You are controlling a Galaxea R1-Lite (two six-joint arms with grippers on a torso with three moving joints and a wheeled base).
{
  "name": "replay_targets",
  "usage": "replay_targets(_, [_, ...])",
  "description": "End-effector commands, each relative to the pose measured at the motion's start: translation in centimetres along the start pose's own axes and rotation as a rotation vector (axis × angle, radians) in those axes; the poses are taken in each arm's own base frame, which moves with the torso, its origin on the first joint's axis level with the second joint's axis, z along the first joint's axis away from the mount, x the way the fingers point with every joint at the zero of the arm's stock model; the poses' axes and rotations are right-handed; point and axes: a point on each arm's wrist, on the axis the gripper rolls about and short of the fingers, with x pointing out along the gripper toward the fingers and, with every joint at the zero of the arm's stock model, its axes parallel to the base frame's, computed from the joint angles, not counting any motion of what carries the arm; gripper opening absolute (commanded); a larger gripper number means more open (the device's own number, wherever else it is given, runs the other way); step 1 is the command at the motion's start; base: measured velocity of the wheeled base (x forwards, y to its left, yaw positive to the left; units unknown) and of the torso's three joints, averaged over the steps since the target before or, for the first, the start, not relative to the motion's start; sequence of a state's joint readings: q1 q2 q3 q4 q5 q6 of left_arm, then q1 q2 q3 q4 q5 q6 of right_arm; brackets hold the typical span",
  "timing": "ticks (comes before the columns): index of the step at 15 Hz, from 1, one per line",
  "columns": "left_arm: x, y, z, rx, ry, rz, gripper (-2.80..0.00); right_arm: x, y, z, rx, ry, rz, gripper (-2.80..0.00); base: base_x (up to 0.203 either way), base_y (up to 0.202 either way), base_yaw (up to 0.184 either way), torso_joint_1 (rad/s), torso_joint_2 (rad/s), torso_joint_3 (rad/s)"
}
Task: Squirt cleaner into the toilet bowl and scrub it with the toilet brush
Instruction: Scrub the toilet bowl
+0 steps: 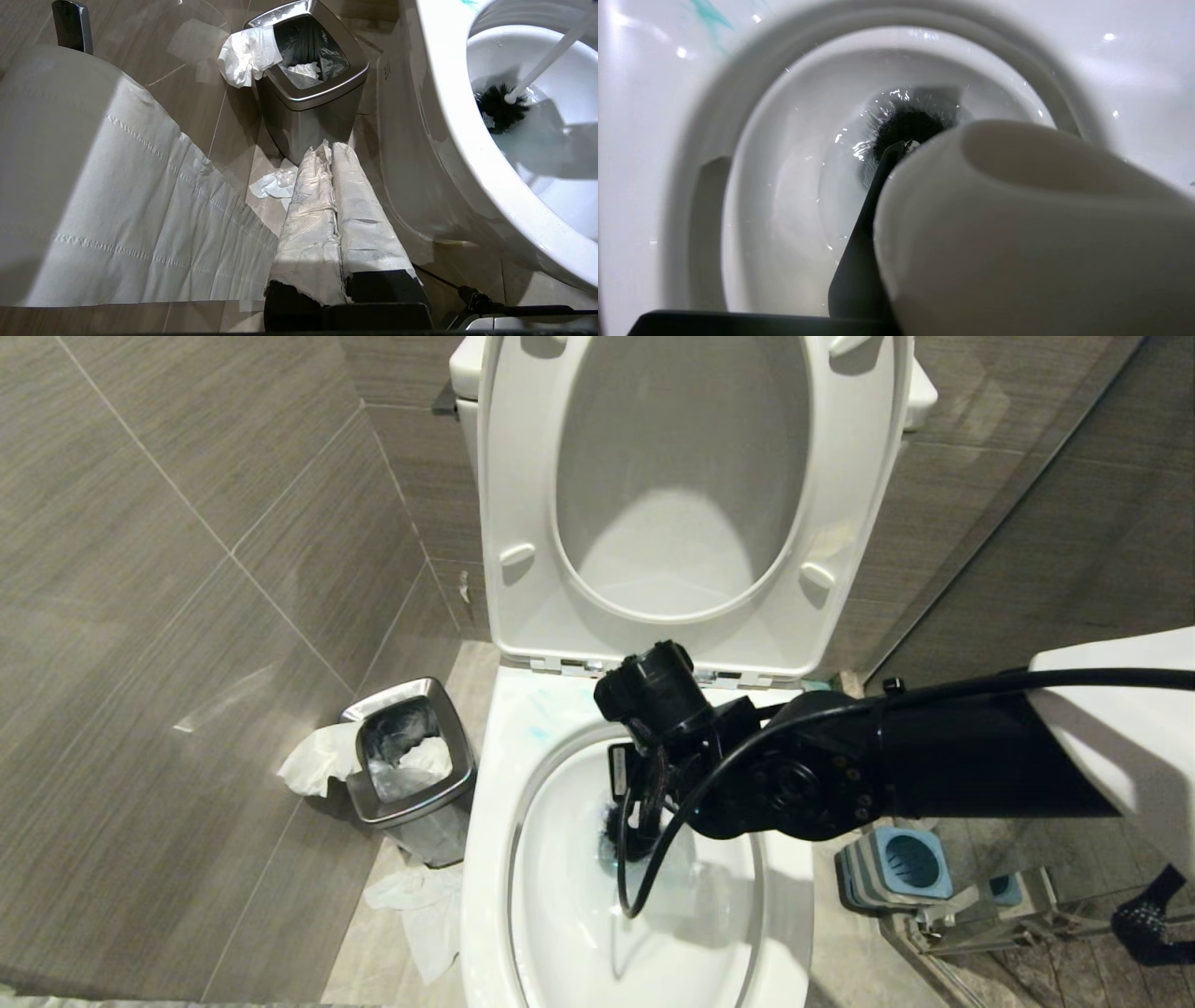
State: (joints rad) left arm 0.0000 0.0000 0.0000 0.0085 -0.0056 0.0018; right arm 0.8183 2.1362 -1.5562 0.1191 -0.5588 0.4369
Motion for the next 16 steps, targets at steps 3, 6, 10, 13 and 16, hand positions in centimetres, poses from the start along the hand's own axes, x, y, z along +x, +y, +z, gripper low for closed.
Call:
replay_targets(3, [0.0, 0.0, -0.1, 0.000, 0.002, 0.001, -2.80, -1.7, -0.4, 0.1, 0.004, -0.031, 0.002, -2.80, 0.000, 0.000, 0.000, 0.000, 0.00, 0.000])
replay_targets(6, [0.0, 0.0, -0.1, 0.000, 0.004, 0.000, -2.80, -8.7, -1.7, 3.6, 0.008, -0.121, 0.069, -2.80, 0.000, 0.000, 0.000, 0.000, 0.00, 0.000])
replay_targets(10, [0.0, 0.0, -0.1, 0.000, 0.004, 0.000, -2.80, -13.5, -3.6, 3.6, -0.008, -0.091, 0.062, -2.80, 0.000, 0.000, 0.000, 0.000, 0.00, 0.000])
replay_targets(13, [0.0, 0.0, -0.1, 0.001, 0.003, -0.001, -2.80, -11.4, -2.9, 1.5, -0.019, -0.020, 0.031, -2.80, 0.000, 0.000, 0.000, 0.000, 0.00, 0.000])
replay_targets(16, [0.0, 0.0, -0.1, 0.001, 0.003, 0.000, -2.80, -7.6, -1.4, -0.7, -0.012, 0.048, -0.009, -2.80, 0.000, 0.000, 0.000, 0.000, 0.00, 0.000])
